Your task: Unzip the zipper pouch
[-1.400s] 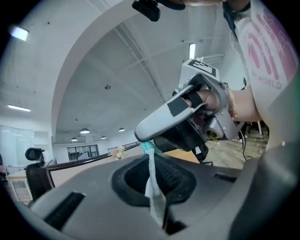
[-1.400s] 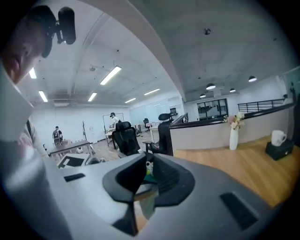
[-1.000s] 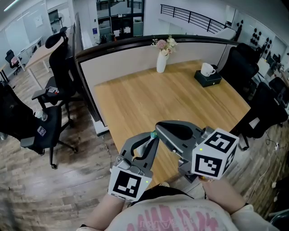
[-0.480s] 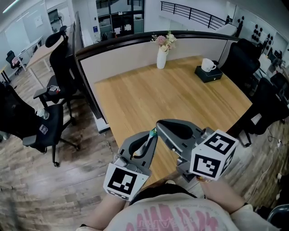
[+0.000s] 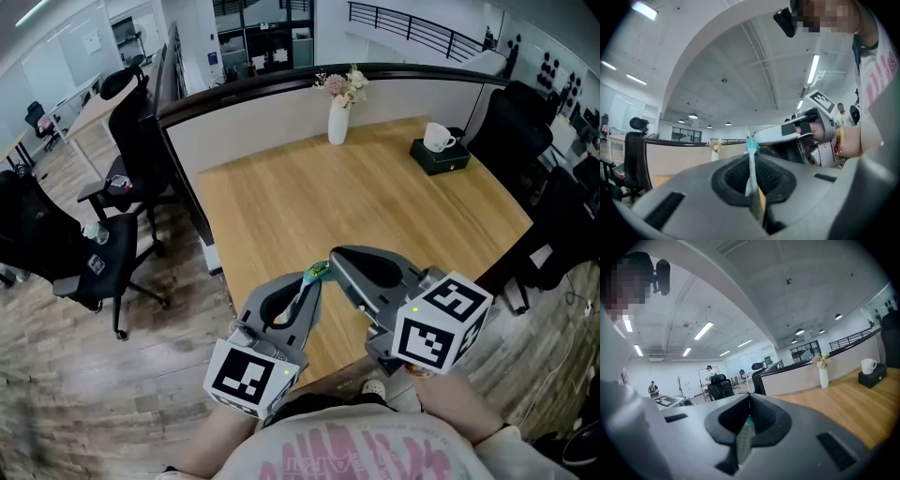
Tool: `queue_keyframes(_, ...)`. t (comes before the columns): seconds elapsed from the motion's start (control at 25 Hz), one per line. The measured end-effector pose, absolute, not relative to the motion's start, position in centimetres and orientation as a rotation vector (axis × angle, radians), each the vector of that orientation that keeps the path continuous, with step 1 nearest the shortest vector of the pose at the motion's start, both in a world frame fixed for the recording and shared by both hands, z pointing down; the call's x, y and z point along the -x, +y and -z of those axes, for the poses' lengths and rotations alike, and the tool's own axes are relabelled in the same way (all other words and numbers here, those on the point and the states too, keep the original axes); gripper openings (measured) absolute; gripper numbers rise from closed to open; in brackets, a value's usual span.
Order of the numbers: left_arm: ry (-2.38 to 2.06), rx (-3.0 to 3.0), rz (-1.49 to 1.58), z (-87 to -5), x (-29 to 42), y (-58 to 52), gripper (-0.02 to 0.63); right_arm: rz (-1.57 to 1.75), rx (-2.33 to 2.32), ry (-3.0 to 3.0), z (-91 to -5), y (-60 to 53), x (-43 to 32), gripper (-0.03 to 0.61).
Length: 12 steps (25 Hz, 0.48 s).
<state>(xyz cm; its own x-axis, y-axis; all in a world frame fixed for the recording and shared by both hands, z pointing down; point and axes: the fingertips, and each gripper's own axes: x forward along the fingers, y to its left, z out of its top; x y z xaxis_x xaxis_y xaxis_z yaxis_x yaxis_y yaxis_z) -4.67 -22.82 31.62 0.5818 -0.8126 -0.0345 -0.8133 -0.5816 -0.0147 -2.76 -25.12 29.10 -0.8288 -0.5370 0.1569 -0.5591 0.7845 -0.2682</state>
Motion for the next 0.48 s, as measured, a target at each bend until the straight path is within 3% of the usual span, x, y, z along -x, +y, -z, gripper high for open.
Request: queue_keyframes(0.48,1.539,2.759,-0.069,-30.4,-3.5,-26.5,0.008,-0.537,-0.831,-2.929,-29.3,-29.6,-6.5,0.000)
